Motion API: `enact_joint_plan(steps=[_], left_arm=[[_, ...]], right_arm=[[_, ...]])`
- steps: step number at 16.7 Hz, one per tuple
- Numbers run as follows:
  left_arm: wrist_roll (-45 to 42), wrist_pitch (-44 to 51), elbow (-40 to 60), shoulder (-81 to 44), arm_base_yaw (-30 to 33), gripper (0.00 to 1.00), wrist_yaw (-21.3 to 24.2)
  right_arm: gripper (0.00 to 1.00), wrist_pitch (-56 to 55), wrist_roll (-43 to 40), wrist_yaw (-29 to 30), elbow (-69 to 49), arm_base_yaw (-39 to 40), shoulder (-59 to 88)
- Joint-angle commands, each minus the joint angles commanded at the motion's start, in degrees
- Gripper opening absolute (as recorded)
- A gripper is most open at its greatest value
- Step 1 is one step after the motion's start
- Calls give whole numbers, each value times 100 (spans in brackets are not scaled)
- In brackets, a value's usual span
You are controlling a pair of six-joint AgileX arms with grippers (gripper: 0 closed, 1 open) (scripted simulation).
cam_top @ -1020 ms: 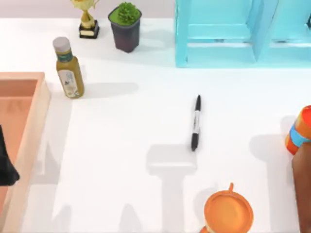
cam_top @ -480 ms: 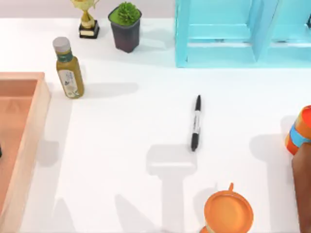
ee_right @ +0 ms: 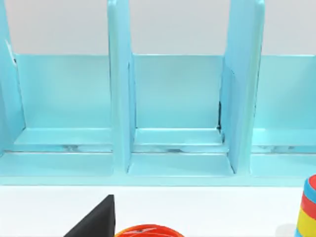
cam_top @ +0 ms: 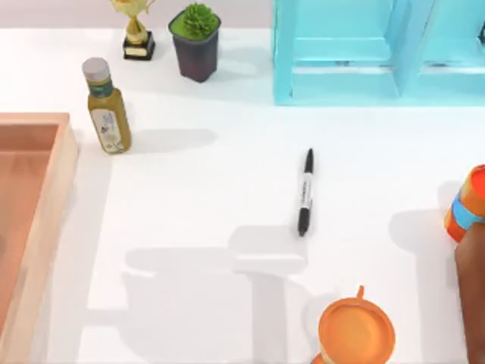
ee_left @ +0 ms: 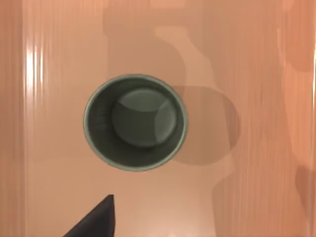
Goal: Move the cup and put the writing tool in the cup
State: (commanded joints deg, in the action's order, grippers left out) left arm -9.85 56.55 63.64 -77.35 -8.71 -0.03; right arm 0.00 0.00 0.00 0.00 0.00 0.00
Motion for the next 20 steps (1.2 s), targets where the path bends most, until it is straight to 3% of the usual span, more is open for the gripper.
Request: enact_joint_plan(steps=[5, 9, 15, 20], left_arm=[[-235, 1299, 1575, -1822, -211, 100, -6], [-310, 1707, 2100, -2369, -281, 100, -8], [-298, 1604, 1996, -2374, -259, 100, -8], [-318, 435, 1147, -2632, -284, 100, -7]], right_arm=[[100, 0, 0, 0, 0, 0, 0], [100, 0, 0, 0, 0, 0, 0], [100, 0, 0, 0, 0, 0, 0], [100, 0, 0, 0, 0, 0, 0]])
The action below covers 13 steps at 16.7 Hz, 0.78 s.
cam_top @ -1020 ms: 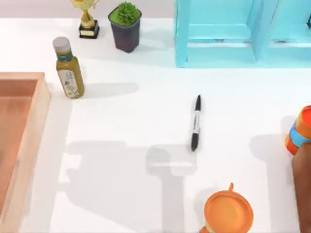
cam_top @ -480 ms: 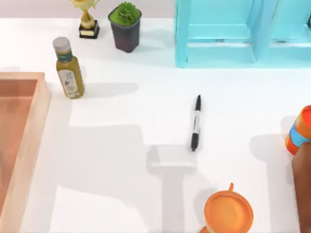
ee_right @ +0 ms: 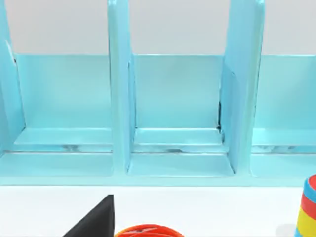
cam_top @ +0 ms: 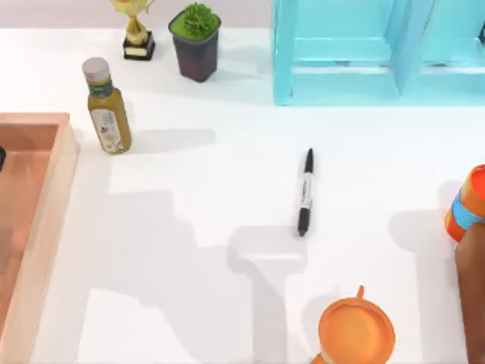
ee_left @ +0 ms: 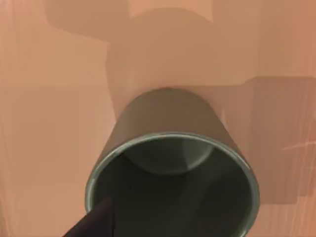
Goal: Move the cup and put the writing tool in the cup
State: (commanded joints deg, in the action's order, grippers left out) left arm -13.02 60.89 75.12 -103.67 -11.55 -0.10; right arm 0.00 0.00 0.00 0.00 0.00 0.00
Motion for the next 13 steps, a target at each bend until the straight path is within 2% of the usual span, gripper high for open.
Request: enact_joint_plan(steps=[4, 9, 13], left_arm=[[-22, -863, -677, -220, -19, 100, 1], [-24, -941, -745, -253, -21, 100, 1], [-24, -941, -745, -253, -21, 70, 1]], right_arm=[[100, 0, 0, 0, 0, 0, 0], [100, 0, 0, 0, 0, 0, 0], [100, 0, 0, 0, 0, 0, 0]])
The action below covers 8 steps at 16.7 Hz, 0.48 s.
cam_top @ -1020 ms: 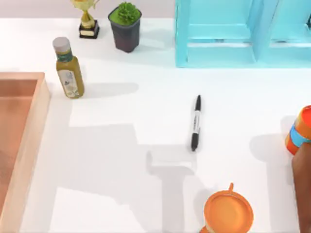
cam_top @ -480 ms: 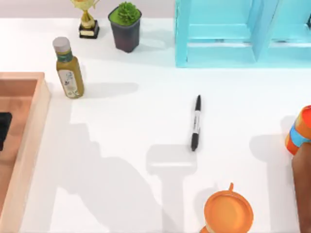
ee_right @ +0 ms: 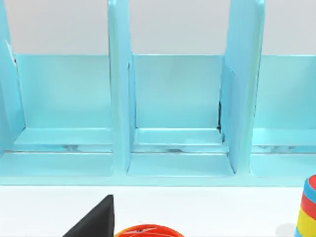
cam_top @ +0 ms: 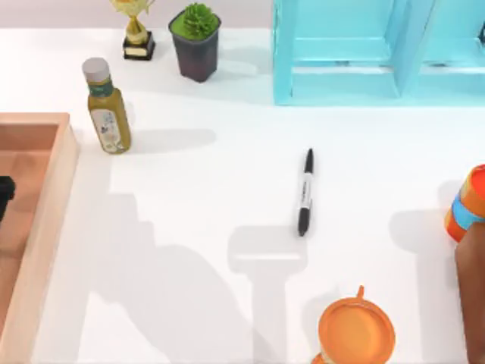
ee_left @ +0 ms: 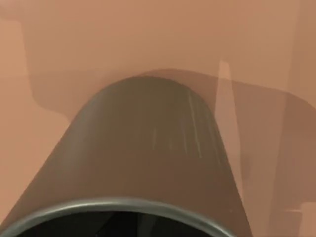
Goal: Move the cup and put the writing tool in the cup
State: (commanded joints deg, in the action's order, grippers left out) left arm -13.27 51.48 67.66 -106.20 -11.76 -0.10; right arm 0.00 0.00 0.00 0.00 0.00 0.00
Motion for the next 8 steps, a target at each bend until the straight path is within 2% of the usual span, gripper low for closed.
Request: enact_joint_plan(steps=[8], left_arm=[[0, 0, 0, 0, 0, 10, 0]], right_arm=[[100, 0, 0, 0, 0, 0, 0]])
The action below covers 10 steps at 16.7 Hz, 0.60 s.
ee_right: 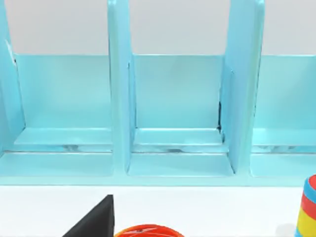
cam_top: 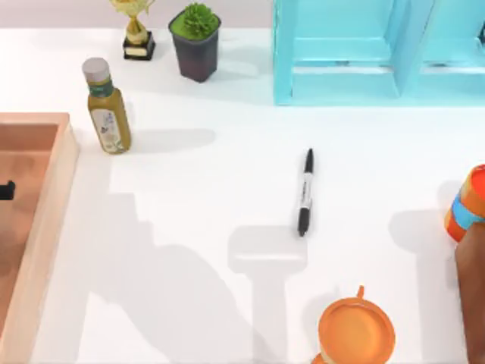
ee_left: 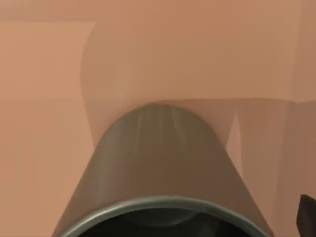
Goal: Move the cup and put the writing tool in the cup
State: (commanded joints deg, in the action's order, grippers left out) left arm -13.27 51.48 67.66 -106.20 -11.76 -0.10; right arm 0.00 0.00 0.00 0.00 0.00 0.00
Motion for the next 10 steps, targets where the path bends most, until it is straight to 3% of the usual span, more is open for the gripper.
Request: enact_joint_plan(steps=[2, 10], left_arm=[[0, 0, 0, 0, 0, 0, 0], [-5, 1, 1, 4, 10, 0, -2]], right_arm=[[100, 0, 0, 0, 0, 0, 0], [100, 0, 0, 0, 0, 0, 0]])
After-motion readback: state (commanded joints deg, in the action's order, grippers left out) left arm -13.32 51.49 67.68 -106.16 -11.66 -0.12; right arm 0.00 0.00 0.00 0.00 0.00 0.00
